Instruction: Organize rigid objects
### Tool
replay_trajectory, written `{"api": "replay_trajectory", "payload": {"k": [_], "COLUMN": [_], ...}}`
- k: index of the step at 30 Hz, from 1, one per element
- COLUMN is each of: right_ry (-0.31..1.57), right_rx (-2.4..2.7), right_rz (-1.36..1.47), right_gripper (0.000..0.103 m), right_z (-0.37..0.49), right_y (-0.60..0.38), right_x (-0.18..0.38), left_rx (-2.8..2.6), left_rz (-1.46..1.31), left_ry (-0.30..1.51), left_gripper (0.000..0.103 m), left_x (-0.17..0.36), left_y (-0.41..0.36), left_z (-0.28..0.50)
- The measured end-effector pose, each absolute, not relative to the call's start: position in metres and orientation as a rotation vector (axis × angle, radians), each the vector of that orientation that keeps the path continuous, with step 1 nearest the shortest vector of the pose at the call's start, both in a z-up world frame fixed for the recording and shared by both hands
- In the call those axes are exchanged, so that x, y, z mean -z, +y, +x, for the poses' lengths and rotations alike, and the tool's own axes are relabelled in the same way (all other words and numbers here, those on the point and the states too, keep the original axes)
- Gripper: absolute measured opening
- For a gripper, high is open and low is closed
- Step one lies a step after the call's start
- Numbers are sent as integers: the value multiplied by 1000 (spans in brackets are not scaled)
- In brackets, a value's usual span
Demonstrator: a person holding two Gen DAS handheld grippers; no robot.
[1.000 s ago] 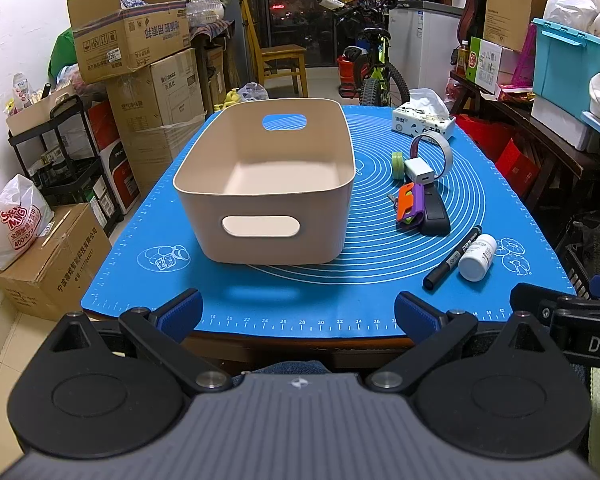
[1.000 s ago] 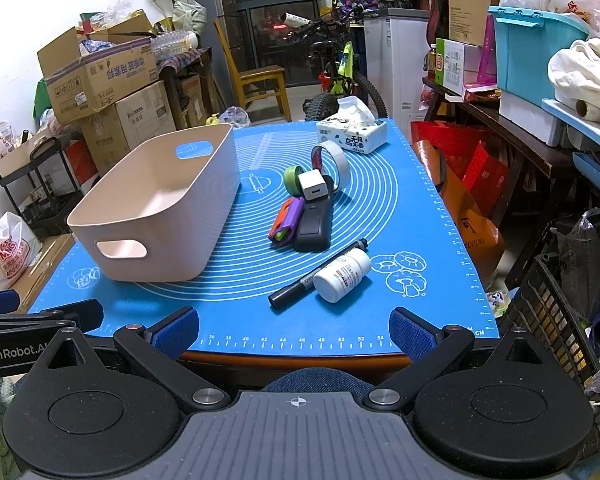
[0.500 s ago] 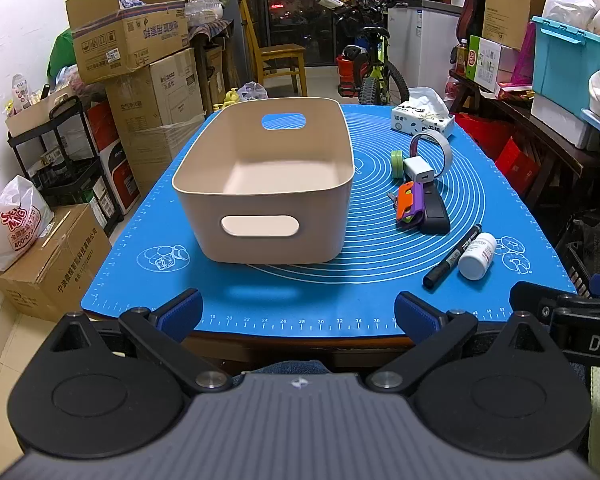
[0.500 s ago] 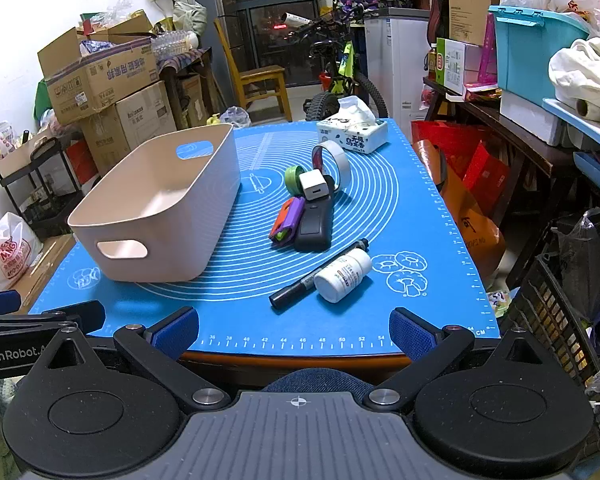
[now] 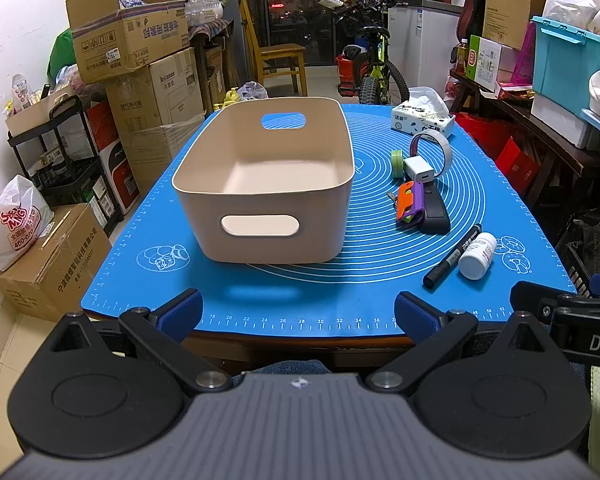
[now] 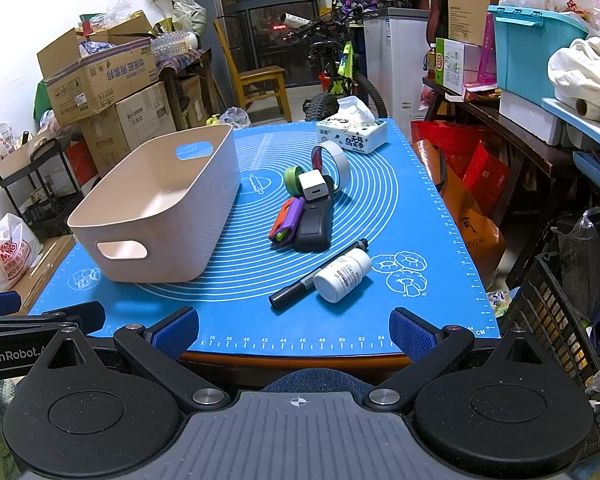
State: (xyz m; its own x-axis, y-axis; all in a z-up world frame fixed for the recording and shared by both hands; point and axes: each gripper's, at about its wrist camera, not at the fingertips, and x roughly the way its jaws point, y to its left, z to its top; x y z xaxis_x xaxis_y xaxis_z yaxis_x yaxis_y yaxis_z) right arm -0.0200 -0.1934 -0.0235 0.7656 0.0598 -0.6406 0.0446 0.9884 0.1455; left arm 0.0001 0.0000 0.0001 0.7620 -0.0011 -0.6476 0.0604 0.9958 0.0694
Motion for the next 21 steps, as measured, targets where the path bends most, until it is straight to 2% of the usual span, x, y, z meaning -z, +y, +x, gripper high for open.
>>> {"api": "replay_trajectory", "payload": {"k": [21], "right_ry": [700], "right_rx": [-9], "right_rz": [152], "right_gripper": [100], "right_z": [-20], "right_y": [-193], "right_x": [25], "left_rx": [33], "left_rz": [91], "left_ry": [705], "left_gripper": [101], "left_x": [0], "left_y": [0], "left_z": [0]}}
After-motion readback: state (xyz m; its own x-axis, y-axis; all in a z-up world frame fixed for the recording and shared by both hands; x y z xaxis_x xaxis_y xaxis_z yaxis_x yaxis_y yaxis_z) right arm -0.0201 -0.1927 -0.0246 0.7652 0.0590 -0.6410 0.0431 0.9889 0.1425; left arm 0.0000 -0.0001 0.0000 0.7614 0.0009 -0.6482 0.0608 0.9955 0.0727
